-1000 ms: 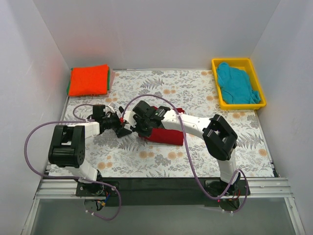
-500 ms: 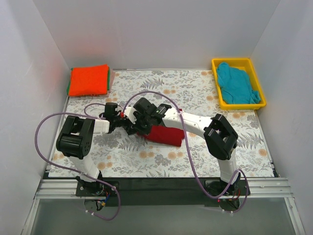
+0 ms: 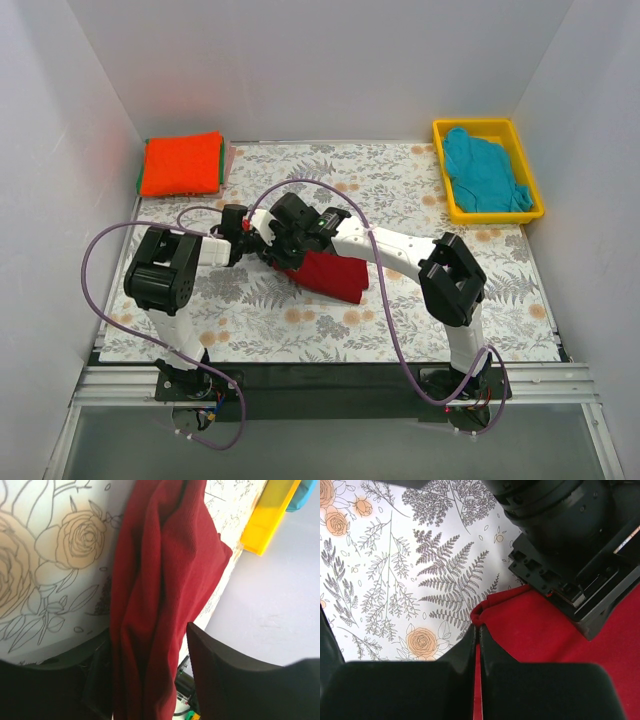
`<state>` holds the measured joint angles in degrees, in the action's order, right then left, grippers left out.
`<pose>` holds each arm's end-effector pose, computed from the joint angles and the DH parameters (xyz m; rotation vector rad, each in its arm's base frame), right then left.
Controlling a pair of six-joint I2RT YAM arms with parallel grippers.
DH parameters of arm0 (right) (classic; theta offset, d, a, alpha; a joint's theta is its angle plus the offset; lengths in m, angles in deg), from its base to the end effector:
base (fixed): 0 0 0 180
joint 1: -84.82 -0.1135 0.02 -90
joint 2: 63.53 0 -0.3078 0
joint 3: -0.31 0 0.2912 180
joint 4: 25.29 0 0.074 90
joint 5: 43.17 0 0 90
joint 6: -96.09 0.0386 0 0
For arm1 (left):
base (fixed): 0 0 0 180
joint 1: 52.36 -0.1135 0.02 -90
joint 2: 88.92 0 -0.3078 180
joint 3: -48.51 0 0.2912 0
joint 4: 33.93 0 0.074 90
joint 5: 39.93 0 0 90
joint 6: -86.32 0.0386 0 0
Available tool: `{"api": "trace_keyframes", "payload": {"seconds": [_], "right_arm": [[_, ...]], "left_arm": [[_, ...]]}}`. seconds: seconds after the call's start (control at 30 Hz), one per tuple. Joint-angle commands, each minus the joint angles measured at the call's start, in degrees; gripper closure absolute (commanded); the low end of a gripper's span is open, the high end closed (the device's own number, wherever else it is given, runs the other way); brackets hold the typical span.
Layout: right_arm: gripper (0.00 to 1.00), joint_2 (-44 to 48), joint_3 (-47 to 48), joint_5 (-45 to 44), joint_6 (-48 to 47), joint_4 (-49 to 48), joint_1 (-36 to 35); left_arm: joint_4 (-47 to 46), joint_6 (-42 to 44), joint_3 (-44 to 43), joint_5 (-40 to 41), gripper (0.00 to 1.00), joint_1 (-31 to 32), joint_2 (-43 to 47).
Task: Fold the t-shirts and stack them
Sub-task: Neatly place the folded tshirt to the corner
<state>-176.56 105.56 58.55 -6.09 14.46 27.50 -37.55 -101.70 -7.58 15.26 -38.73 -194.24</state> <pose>0.2658 0.4288 0.2749 -1.4864 1.9701 0.6015 0.3499 -0.1075 0.1143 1.5747 -2.2566 1.4019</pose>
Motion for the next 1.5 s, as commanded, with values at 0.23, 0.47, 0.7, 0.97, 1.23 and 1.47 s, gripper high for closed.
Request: {"api": "trace_keyframes", "payload": {"seconds": [0.23, 0.47, 0.7, 0.97, 1.23, 1.47], "right_arm": [[0.99, -1.14, 5.25, 0.93, 1.46, -2.10, 0.10], [0.59, 1.66, 4.03, -2.05, 1.38, -2.10, 0.89], [0.02, 11.95, -4.83, 2.33, 1.99, -2.89, 9.50], [0.02, 23.19, -15.57, 3.83, -2.75, -2.28, 19.34], [0.02, 27.51, -20.94, 5.06, -4.07, -1.31, 24.71], [0.02, 27.52, -21.56, 6.29, -3.72, -1.31, 25.68]], "left_arm": [[6.62, 3.62, -3.16, 10.71, 0.71, 2.10, -2.26], [18.46, 17.84, -9.75, 19.41, 1.00, 2.28, 0.54], [30.44, 36.28, -22.05, 29.52, 1.00, 0.61, -0.41], [32.29, 51.86, -40.85, 31.74, 1.00, -4.04, -5.33], [36.77, 57.94, -64.22, 29.97, 1.00, -9.22, -15.43], [38.62, 63.38, -75.66, 31.90, 1.00, -10.46, -18.78]]}}
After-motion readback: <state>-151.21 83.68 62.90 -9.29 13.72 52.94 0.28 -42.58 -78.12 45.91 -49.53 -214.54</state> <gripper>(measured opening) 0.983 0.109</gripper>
